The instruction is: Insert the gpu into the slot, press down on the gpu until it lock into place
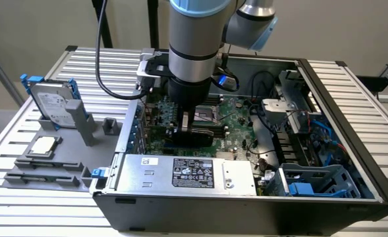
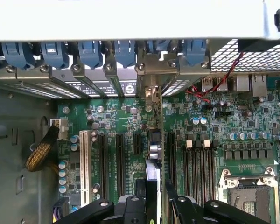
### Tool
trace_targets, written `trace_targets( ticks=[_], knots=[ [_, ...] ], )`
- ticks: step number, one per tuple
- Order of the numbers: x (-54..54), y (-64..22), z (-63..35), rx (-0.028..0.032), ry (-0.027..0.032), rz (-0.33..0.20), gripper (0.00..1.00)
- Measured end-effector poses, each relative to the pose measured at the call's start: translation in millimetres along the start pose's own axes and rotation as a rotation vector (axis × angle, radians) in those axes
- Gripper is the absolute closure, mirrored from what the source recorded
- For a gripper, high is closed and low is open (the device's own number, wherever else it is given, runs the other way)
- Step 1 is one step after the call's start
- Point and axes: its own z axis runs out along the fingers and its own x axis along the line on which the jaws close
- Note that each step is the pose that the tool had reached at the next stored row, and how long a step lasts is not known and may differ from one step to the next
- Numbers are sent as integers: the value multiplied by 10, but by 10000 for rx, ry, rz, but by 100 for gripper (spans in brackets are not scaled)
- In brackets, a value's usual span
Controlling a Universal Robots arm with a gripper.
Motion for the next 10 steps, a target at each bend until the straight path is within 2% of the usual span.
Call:
trace_targets(
  ticks=[10],
  knots=[
    [-6, 11, 0, -21, 1, 8, 74]
  ],
)
